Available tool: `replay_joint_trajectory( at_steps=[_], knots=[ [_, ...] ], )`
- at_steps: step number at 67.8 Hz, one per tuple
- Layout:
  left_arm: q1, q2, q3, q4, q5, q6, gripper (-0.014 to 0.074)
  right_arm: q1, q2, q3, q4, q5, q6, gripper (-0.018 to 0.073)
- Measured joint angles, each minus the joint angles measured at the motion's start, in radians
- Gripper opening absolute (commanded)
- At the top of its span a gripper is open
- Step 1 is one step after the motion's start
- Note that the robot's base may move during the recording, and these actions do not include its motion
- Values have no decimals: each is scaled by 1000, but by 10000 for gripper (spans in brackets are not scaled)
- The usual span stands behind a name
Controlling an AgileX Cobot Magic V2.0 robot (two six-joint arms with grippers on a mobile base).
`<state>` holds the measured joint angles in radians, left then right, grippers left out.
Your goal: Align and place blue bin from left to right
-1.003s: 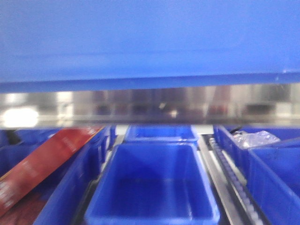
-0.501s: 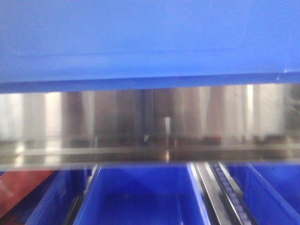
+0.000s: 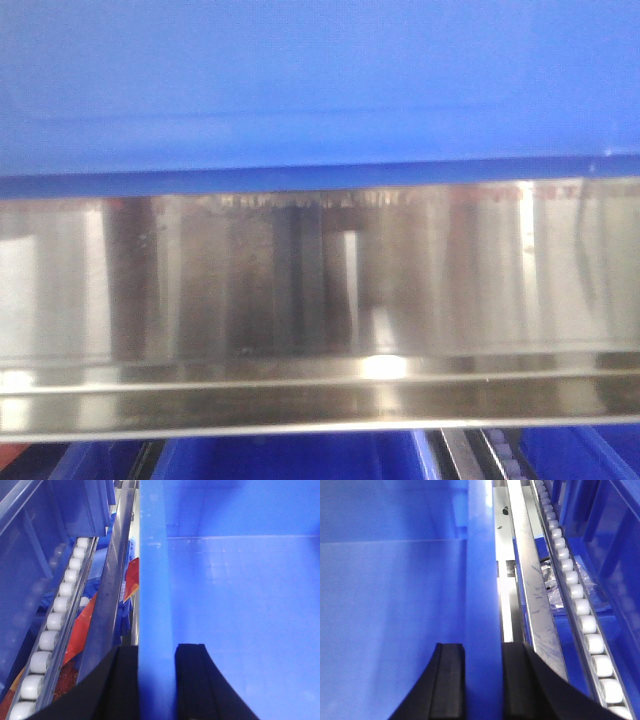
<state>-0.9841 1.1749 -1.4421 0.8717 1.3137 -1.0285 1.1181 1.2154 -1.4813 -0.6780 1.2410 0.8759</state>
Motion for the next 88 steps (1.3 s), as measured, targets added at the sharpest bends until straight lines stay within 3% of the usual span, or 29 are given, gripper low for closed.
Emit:
replay_joint_trajectory(
  at_steps=[88],
  knots=[
    [0, 0, 0, 0, -12, 0, -111, 0, 0, 0, -2, 2, 0, -166]
  ],
)
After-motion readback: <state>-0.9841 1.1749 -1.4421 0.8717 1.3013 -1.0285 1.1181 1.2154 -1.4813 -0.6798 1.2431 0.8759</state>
